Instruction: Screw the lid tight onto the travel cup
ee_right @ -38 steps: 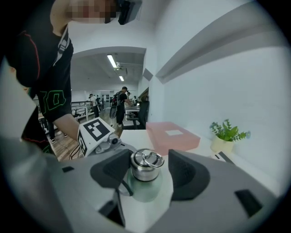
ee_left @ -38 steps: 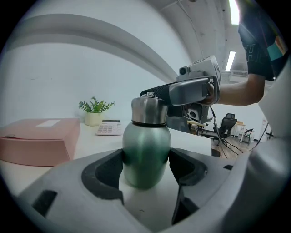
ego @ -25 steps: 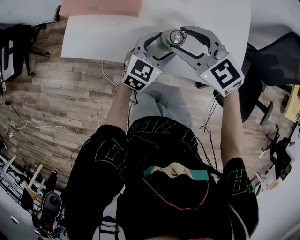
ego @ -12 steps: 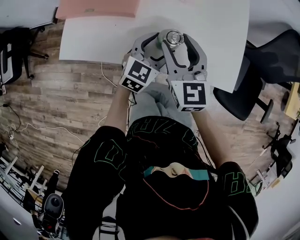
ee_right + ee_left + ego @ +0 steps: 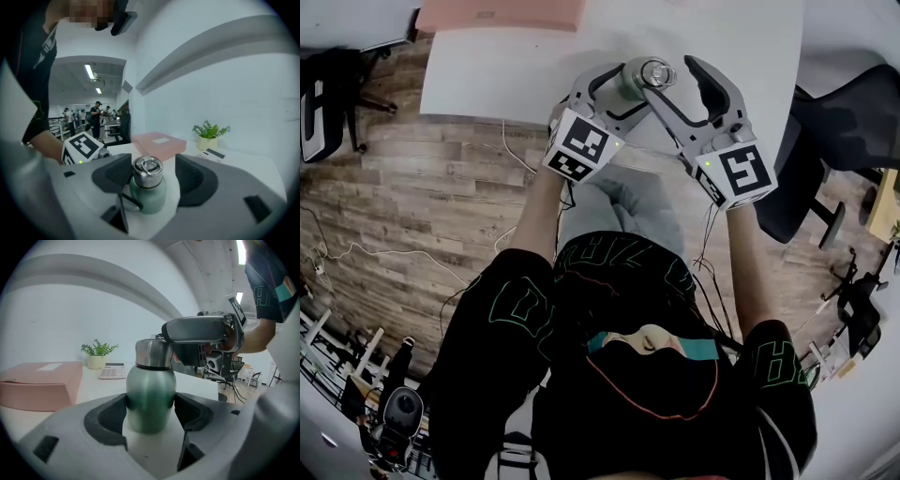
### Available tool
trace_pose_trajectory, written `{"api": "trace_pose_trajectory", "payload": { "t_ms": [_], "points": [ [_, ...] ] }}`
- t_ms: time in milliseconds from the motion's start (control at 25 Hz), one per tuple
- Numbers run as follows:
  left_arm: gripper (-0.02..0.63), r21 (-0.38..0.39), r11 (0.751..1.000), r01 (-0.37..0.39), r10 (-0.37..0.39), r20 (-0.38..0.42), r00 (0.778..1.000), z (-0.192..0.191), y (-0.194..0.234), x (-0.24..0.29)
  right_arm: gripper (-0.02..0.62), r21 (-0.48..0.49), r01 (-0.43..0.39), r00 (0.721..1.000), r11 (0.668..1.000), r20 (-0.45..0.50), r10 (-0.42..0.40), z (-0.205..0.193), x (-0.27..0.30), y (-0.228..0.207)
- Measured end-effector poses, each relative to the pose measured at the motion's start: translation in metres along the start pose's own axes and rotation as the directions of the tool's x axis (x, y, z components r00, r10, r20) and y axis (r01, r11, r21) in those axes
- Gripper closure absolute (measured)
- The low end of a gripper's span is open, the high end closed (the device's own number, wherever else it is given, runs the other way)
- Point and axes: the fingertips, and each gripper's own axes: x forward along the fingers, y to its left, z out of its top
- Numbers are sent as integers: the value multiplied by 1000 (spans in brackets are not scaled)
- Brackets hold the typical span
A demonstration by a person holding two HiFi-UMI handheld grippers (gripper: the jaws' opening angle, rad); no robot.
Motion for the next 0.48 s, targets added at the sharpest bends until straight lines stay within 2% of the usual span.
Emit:
{"api": "trace_pose_trajectory", "payload": {
  "t_ms": [160,320,480],
  "points": [
    [275,7,1000,-3,3,4,1000,3,1,0,302,-56,-171,985,984,-17,170,5,2,5],
    [275,-5,1000,-5,5,1,1000,0,1,1,304,-45,-350,937,936,-32,349,7,3,11],
    [275,1,1000,-5,5,4,1000,2,1,1,305,-34,-440,897,897,-63,438,2,8,11]
  ]
}}
